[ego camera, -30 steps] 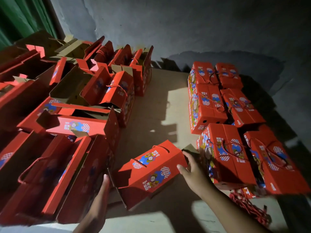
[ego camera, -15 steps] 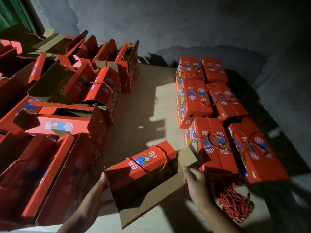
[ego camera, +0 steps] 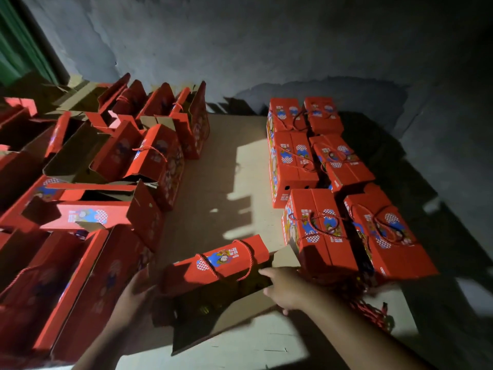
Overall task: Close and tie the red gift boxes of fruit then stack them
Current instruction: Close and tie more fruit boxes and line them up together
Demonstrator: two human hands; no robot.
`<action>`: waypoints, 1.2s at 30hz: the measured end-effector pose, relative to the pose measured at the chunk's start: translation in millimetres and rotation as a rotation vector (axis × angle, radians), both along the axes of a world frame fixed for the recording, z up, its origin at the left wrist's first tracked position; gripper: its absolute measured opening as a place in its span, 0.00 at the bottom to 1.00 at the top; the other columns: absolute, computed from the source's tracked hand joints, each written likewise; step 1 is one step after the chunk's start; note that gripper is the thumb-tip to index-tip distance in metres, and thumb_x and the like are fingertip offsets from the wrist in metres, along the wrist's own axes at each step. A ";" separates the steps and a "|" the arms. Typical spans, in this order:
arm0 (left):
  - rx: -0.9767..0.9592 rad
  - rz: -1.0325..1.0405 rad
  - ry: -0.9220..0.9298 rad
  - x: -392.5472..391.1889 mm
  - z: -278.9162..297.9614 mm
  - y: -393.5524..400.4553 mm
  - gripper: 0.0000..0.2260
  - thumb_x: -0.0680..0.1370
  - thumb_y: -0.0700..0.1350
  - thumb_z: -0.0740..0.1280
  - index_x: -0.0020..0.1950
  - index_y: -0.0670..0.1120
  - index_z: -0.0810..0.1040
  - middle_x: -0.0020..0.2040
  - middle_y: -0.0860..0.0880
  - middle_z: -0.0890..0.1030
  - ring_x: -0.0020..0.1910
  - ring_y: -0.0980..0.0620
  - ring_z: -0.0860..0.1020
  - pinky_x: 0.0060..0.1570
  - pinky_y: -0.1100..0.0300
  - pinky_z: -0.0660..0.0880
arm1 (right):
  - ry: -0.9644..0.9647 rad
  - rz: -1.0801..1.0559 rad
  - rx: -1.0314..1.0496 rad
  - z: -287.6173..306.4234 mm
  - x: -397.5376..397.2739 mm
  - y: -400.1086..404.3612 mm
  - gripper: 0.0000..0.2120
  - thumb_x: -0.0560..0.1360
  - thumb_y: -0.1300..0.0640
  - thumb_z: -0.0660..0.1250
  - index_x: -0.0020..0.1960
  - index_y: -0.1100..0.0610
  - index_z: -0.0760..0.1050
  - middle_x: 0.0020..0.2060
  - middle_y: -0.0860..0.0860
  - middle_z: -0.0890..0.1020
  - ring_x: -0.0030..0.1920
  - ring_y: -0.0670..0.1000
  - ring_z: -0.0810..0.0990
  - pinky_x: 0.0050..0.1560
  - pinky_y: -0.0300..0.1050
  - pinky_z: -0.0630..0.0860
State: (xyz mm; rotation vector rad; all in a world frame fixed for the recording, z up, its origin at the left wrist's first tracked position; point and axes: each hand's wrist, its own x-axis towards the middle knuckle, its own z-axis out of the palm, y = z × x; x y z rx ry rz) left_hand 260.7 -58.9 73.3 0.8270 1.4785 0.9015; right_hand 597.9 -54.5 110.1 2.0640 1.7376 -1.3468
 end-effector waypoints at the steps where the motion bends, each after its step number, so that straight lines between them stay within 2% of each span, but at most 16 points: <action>1: 0.055 0.040 0.161 -2.5 0.8 0.9 0.19 0.73 0.46 0.77 0.62 0.57 0.80 0.58 0.45 0.84 0.47 0.51 0.84 0.45 0.54 0.80 | -0.077 0.096 0.005 3.7 -2.9 5.5 0.30 0.82 0.51 0.64 0.81 0.41 0.57 0.72 0.54 0.75 0.40 0.49 0.83 0.41 0.43 0.81; 3: 0.134 0.003 0.451 -5.1 2.9 1.0 0.30 0.76 0.40 0.74 0.71 0.63 0.69 0.65 0.52 0.80 0.54 0.56 0.80 0.53 0.56 0.77 | -0.228 0.308 0.057 9.5 -9.6 13.7 0.34 0.81 0.52 0.65 0.82 0.42 0.53 0.72 0.55 0.74 0.57 0.55 0.81 0.56 0.50 0.79; 6: 0.176 -0.103 0.564 -2.6 8.0 2.0 0.46 0.71 0.29 0.75 0.81 0.57 0.59 0.69 0.54 0.75 0.65 0.53 0.75 0.63 0.54 0.72 | -0.339 0.419 0.113 10.5 -20.3 18.3 0.38 0.79 0.58 0.66 0.82 0.46 0.50 0.60 0.56 0.78 0.59 0.59 0.79 0.56 0.55 0.77; 8: 0.216 -0.228 0.685 0.6 8.5 4.7 0.42 0.71 0.30 0.75 0.80 0.51 0.64 0.72 0.48 0.74 0.70 0.46 0.74 0.66 0.47 0.73 | -0.403 0.424 0.148 8.8 -24.0 20.9 0.40 0.79 0.57 0.67 0.82 0.45 0.46 0.60 0.57 0.79 0.60 0.59 0.79 0.57 0.56 0.77; 10: 0.189 -0.304 0.790 3.6 9.3 5.3 0.38 0.71 0.38 0.77 0.78 0.49 0.67 0.71 0.44 0.73 0.65 0.40 0.77 0.62 0.41 0.76 | -0.451 0.428 0.196 4.7 -27.2 23.6 0.42 0.79 0.54 0.67 0.82 0.44 0.43 0.62 0.57 0.79 0.61 0.59 0.79 0.60 0.56 0.76; 12: 0.152 -0.309 0.864 6.5 9.8 7.5 0.36 0.70 0.46 0.79 0.76 0.49 0.69 0.67 0.46 0.73 0.62 0.41 0.78 0.59 0.44 0.78 | -0.467 0.404 0.223 -0.3 -30.4 25.3 0.40 0.80 0.51 0.66 0.83 0.44 0.44 0.64 0.57 0.78 0.62 0.60 0.79 0.60 0.55 0.77; 16: 0.279 -0.253 0.991 10.6 17.0 22.4 0.13 0.75 0.51 0.75 0.56 0.52 0.77 0.50 0.51 0.79 0.49 0.46 0.79 0.45 0.50 0.78 | -0.455 0.334 0.268 -12.2 -30.5 26.3 0.40 0.82 0.53 0.66 0.83 0.43 0.44 0.61 0.59 0.79 0.59 0.59 0.78 0.59 0.56 0.78; 18: 0.293 -0.241 0.999 11.6 21.2 30.7 0.04 0.78 0.47 0.71 0.48 0.54 0.77 0.45 0.52 0.80 0.43 0.48 0.80 0.41 0.52 0.77 | -0.438 0.329 0.320 -15.2 -28.8 26.2 0.40 0.82 0.54 0.66 0.83 0.42 0.42 0.58 0.59 0.80 0.58 0.58 0.79 0.57 0.54 0.78; 21: 0.210 -0.180 0.952 9.2 21.2 42.8 0.06 0.79 0.45 0.65 0.42 0.53 0.77 0.40 0.53 0.80 0.37 0.49 0.80 0.37 0.50 0.80 | -0.425 0.316 0.442 -18.4 -23.9 22.4 0.40 0.82 0.50 0.66 0.83 0.42 0.42 0.57 0.59 0.80 0.56 0.58 0.80 0.55 0.53 0.78; 23: 0.166 -0.159 0.908 7.6 19.9 50.3 0.07 0.78 0.46 0.62 0.45 0.51 0.79 0.39 0.52 0.82 0.37 0.48 0.82 0.37 0.49 0.81 | -0.360 0.190 0.506 -17.5 -15.0 21.8 0.31 0.82 0.50 0.66 0.81 0.45 0.56 0.62 0.58 0.79 0.61 0.59 0.79 0.58 0.52 0.79; 25: 0.172 -0.143 0.898 6.6 17.2 56.0 0.07 0.79 0.43 0.64 0.47 0.51 0.81 0.42 0.50 0.82 0.39 0.49 0.81 0.40 0.49 0.82 | -0.282 0.029 0.565 -16.3 -2.5 24.5 0.16 0.82 0.52 0.65 0.69 0.52 0.73 0.60 0.55 0.81 0.61 0.57 0.80 0.57 0.51 0.80; 27: 0.183 -0.113 0.889 6.9 14.2 61.8 0.06 0.79 0.40 0.67 0.49 0.49 0.81 0.44 0.48 0.82 0.41 0.48 0.81 0.41 0.49 0.81 | -0.185 -0.116 0.598 -14.2 8.4 28.8 0.08 0.81 0.56 0.65 0.58 0.55 0.80 0.55 0.54 0.83 0.58 0.55 0.81 0.54 0.49 0.80; 29: 0.180 -0.072 0.869 7.5 9.9 67.7 0.02 0.79 0.42 0.69 0.48 0.46 0.82 0.44 0.47 0.82 0.42 0.46 0.81 0.42 0.47 0.81 | -0.097 -0.192 0.627 -12.6 14.5 33.1 0.06 0.80 0.60 0.67 0.52 0.56 0.83 0.54 0.54 0.82 0.57 0.54 0.79 0.55 0.47 0.78; 31: 0.150 -0.017 0.757 9.4 6.2 70.7 0.08 0.78 0.51 0.73 0.47 0.47 0.82 0.42 0.48 0.83 0.42 0.46 0.82 0.41 0.45 0.81 | -0.084 -0.200 0.654 -13.1 18.0 35.8 0.04 0.79 0.60 0.69 0.50 0.56 0.83 0.55 0.52 0.79 0.58 0.52 0.76 0.57 0.46 0.77; 33: 0.099 0.036 0.622 12.2 2.9 72.3 0.12 0.76 0.56 0.74 0.47 0.47 0.82 0.41 0.48 0.84 0.42 0.46 0.83 0.42 0.43 0.82 | -0.074 -0.214 0.640 -16.2 21.4 36.4 0.04 0.78 0.59 0.71 0.51 0.54 0.83 0.56 0.49 0.78 0.58 0.50 0.76 0.58 0.45 0.77; 36: 0.071 0.084 0.495 15.6 -0.9 75.6 0.13 0.76 0.54 0.75 0.48 0.46 0.82 0.44 0.45 0.85 0.44 0.43 0.84 0.43 0.40 0.83 | 0.075 -0.305 0.520 -19.0 22.1 34.3 0.10 0.78 0.62 0.70 0.56 0.51 0.82 0.58 0.48 0.80 0.61 0.49 0.77 0.58 0.40 0.75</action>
